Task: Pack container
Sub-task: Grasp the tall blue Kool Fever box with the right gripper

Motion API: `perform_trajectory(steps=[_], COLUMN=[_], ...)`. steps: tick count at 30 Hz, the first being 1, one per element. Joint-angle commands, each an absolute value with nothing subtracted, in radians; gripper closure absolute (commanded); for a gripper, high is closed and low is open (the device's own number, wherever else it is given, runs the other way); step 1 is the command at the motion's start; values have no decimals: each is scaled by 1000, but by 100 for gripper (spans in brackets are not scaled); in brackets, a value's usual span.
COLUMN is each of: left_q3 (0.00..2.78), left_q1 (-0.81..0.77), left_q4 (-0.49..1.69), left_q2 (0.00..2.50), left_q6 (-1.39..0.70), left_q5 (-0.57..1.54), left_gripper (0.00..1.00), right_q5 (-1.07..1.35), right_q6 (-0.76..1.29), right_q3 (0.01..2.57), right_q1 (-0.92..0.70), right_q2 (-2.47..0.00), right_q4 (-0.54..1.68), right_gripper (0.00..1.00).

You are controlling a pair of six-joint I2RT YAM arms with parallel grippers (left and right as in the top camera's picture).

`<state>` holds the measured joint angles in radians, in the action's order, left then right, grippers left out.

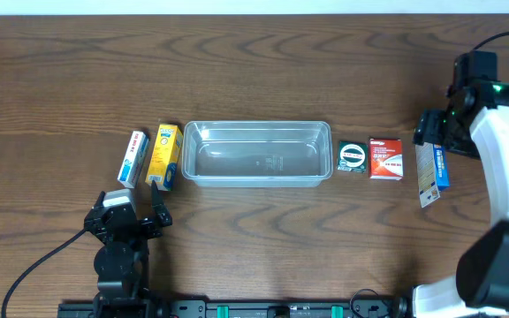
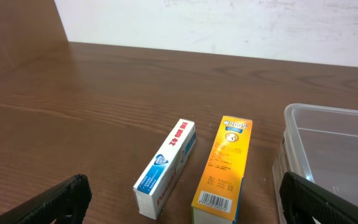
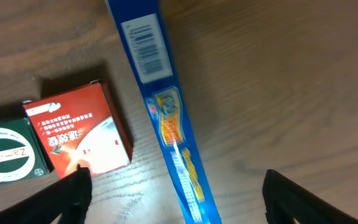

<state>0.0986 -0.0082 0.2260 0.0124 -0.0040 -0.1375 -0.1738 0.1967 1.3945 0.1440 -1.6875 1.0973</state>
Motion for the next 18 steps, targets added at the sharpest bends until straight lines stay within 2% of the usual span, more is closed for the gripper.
perform_trajectory(steps=[1,8,10,11,13,18], left_q3=[73,73,73,73,73,73], left_q1=[-3,-3,-3,-3,-3,-3], left_q4=[233,233,233,233,233,233], left_q2=[12,12,12,12,12,12], left_q6=[-13,-13,-13,-13,-13,-13], left_q5=[-138,-138,-138,-138,-138,-138], left_gripper=[2,2,2,2,2,2], right_q5=[-158,-187,-156,-144,-138,-139], right_q6=[201,201,201,201,202,201], right_q3=[1387,1387,1387,1387,1386,1386], right_q1=[150,154,154,154,154,154], right_q2=[-1730,-1822,-1842,-1851,-1861,-1862], right_q4=[1085,1056,1046,1041,1031,1025], right_gripper=[19,22,25,28,39,54])
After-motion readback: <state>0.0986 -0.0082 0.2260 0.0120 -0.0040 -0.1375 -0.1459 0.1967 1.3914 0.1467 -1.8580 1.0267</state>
